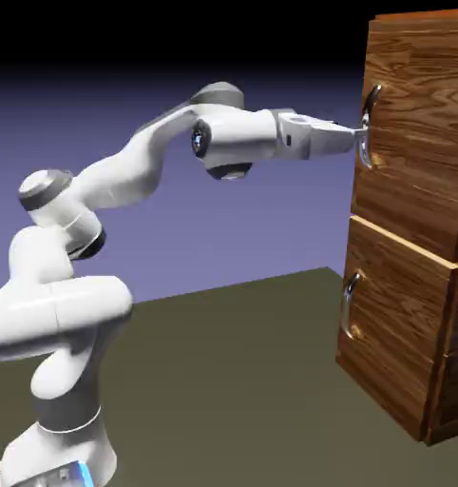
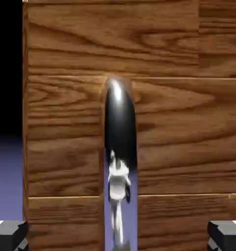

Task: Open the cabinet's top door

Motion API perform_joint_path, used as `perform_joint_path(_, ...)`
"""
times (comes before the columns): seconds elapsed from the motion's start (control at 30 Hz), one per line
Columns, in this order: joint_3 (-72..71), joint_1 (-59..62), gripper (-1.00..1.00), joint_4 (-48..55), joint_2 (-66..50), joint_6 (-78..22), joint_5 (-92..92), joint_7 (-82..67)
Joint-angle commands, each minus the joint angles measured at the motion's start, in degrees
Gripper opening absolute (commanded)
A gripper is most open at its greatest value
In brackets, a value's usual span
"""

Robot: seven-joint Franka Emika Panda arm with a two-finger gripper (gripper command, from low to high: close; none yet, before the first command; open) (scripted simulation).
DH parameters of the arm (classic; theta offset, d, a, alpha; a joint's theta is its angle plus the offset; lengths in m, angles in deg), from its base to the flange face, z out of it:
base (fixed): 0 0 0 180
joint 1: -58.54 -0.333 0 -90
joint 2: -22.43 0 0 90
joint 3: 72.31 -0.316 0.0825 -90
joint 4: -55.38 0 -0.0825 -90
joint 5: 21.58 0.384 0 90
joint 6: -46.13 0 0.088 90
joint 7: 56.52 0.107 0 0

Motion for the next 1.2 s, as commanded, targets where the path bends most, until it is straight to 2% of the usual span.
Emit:
perform_joint_path(0.0,-0.85,1.96,0.00,2.21,0.43,0.32,0.78,0.13)
perform_joint_path(0.03,-0.85,1.97,0.00,2.23,0.43,0.33,0.78,0.13)
perform_joint_path(0.07,-0.85,1.97,-1.00,2.23,0.43,0.33,0.78,0.13)
perform_joint_path(0.1,-0.85,1.97,-1.00,2.23,0.43,0.33,0.78,0.13)
perform_joint_path(0.4,6.37,-3.90,-1.00,-11.28,5.19,-22.10,3.15,-12.70)
perform_joint_path(0.67,13.37,-4.02,-1.00,-17.67,12.18,-42.04,-1.53,-20.73)
perform_joint_path(0.93,18.97,0.69,-1.00,-18.21,22.32,-61.97,-10.03,-28.28)
perform_joint_path(1.17,19.97,8.95,-1.00,-12.36,35.35,-79.07,-20.88,-36.27)
